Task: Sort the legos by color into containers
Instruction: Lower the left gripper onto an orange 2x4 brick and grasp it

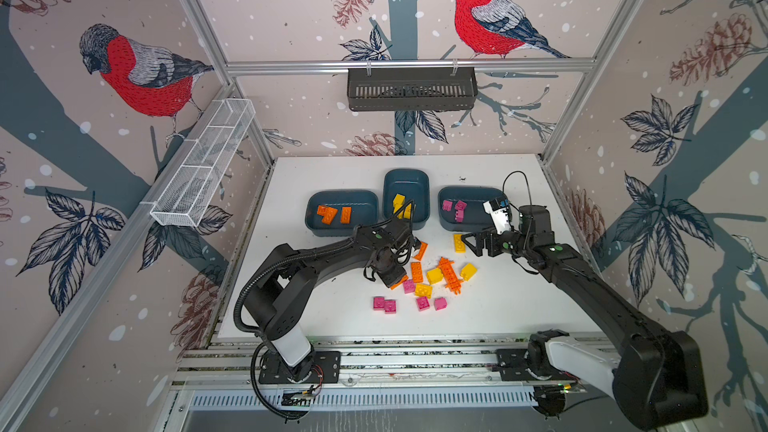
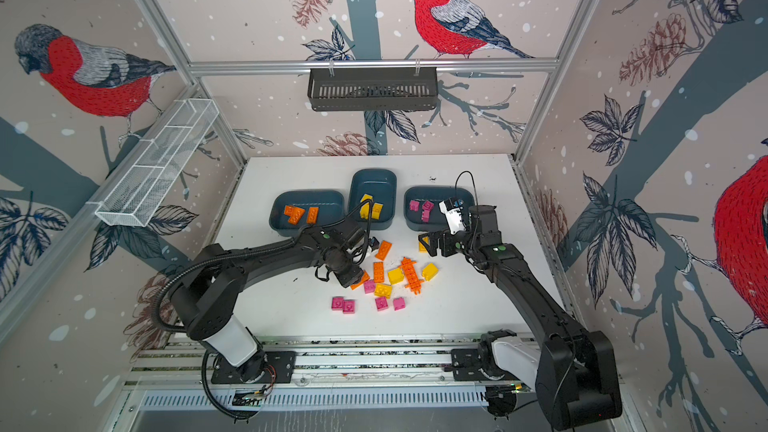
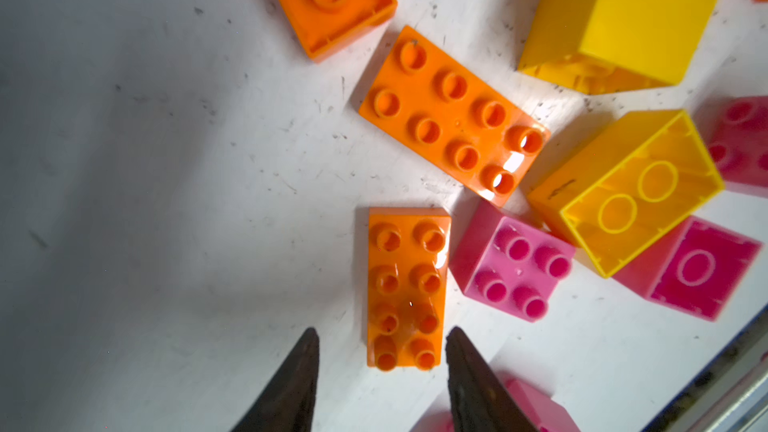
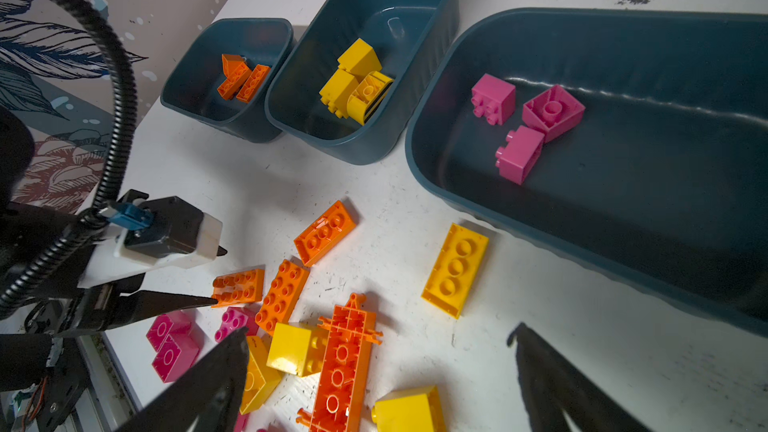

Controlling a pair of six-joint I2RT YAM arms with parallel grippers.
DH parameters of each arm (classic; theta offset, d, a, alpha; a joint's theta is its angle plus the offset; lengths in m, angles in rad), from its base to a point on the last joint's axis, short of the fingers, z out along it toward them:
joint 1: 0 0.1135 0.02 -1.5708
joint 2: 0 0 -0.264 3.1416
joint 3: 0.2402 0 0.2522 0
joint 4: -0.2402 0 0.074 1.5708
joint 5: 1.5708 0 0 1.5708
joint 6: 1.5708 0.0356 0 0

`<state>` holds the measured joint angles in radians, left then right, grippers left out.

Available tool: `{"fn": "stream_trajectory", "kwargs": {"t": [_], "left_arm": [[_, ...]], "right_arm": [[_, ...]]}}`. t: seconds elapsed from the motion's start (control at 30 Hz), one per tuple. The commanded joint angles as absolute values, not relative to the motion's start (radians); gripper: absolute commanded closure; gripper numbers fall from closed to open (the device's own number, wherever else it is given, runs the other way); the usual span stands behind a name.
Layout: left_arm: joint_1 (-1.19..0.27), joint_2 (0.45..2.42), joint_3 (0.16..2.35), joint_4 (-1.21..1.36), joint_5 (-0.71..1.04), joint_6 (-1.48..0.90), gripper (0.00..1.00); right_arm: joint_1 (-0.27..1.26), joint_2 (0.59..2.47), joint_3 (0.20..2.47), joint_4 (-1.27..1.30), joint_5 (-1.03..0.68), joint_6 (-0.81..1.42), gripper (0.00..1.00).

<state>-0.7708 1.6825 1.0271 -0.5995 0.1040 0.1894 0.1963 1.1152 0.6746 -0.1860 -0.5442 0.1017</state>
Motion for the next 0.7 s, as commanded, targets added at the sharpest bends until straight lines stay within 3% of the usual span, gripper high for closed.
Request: {"fn": "stream_trajectory", "kwargs": {"t": [0.0, 0.4, 0.67], "left_arm": [[-0.772, 1.688, 1.019, -0.595, 0.129, 0.221, 0.49], [-0.791, 1.771, 1.053, -0.566, 0.114, 0.226, 0.54], [-0.794, 1.765, 1.06, -0.578, 0.088, 0.229, 0.76]], "right_arm": [[0.198, 1.113, 0.672, -0.176, -0.537, 0.104, 0.01], [0.201, 1.118, 0.674, -0.173, -0.535, 0.107, 0.01], [0.201, 1.113, 0.672, -0.18, -0.532, 0.101, 0.01]]}}
